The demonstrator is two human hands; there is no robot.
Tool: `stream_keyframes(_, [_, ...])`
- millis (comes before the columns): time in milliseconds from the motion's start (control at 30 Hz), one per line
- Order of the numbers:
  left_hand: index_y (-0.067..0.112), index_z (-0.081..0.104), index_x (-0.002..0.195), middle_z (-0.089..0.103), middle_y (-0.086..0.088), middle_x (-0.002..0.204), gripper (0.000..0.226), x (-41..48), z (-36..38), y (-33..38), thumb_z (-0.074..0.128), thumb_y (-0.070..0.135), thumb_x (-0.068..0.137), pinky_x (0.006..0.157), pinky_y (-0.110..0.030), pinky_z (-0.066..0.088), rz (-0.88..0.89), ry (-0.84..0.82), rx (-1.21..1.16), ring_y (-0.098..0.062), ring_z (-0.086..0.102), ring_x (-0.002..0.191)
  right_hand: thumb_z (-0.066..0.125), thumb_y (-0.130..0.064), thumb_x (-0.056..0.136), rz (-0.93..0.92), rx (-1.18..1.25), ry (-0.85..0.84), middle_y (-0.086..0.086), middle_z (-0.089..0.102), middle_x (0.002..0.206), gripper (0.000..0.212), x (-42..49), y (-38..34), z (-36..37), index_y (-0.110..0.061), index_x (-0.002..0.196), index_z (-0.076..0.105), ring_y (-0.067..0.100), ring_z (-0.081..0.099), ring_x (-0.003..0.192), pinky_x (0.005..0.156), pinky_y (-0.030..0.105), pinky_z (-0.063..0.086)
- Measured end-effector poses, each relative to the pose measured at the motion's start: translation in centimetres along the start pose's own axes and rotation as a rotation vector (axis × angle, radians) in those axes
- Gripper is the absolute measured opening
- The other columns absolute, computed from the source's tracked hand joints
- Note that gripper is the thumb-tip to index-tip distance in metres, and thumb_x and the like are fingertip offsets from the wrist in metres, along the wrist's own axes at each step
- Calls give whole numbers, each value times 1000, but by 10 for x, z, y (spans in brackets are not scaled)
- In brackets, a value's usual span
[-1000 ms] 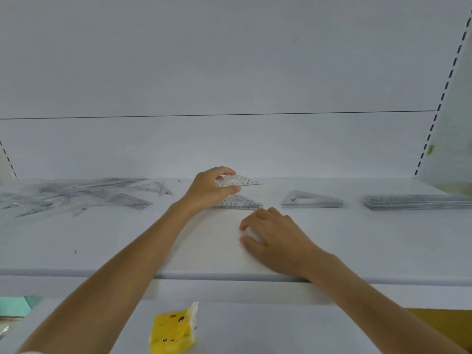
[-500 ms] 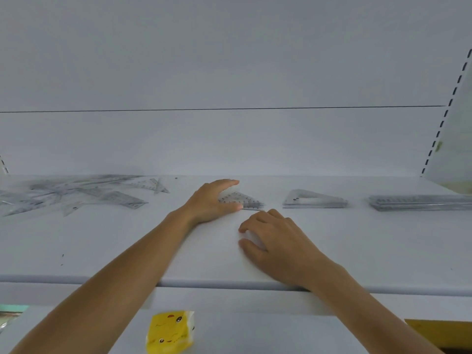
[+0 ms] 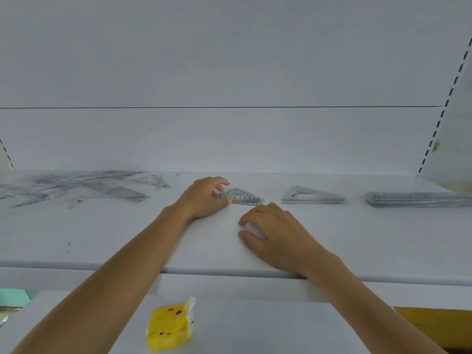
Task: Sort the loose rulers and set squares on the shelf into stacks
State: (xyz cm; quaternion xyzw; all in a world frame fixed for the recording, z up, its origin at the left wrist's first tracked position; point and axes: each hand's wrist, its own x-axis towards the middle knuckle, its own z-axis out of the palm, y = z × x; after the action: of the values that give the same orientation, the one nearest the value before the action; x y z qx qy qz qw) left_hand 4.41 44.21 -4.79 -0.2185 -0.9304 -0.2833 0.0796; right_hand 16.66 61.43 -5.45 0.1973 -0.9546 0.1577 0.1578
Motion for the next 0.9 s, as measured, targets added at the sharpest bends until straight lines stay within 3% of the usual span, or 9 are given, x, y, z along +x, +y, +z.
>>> stream_keyframes(67, [28, 51, 123, 52, 4, 122, 43, -4, 0, 0, 62, 35, 82, 94, -33, 43, -8, 33, 33, -12, 52, 103, 43, -42, 92, 8, 1, -7, -10, 53, 125, 31, 0, 0, 0, -27, 116, 55, 12, 40, 117, 100, 31, 33])
stream_keyframes(133, [25, 53, 122, 50, 2, 123, 40, -7, -3, 5, 62, 31, 83, 93, -30, 40, 29, 176, 40, -13, 50, 109, 44, -42, 91, 16, -5, -8, -9, 54, 122, 30, 0, 0, -2, -27, 114, 56, 13, 41, 116, 100, 32, 34])
stream_keyframes(233, [25, 58, 113, 54, 5, 117, 29, -14, -14, 16, 60, 23, 84, 89, -27, 42, 86, 359, -143, -9, 53, 102, 46, -43, 89, 27, -43, -60, -6, 54, 116, 28, 6, 0, -9, -27, 110, 56, 15, 44, 111, 96, 33, 37])
stream_keyframes(300, [27, 59, 108, 56, 9, 111, 25, -24, -22, 16, 60, 23, 84, 85, -25, 42, 133, 316, -174, -6, 55, 98, 50, -41, 89, 37, -72, -107, -3, 55, 114, 28, 15, -2, -14, -25, 110, 59, 16, 47, 108, 92, 30, 38])
stream_keyframes(433, [27, 61, 107, 57, 8, 110, 23, -53, -54, -25, 62, 26, 84, 87, -27, 44, 144, 160, 16, -6, 54, 98, 53, -35, 91, 31, -64, -118, -1, 57, 117, 29, 49, -25, -13, -21, 115, 58, 16, 50, 109, 92, 26, 37])
stream_keyframes(767, [19, 64, 105, 61, 2, 109, 21, -129, -172, -191, 64, 18, 83, 83, -24, 41, -138, 221, 136, -12, 56, 96, 55, -28, 90, -36, 26, -63, 0, 60, 114, 25, 144, -124, 44, -18, 112, 60, 17, 55, 105, 93, 33, 45])
stream_keyframes(900, [18, 62, 111, 61, 1, 111, 30, -151, -203, -241, 65, 28, 83, 82, -22, 38, -212, 201, 190, -13, 56, 99, 54, -26, 90, -20, -14, -70, 2, 59, 119, 27, 182, -154, 69, -16, 115, 59, 19, 55, 108, 92, 31, 45])
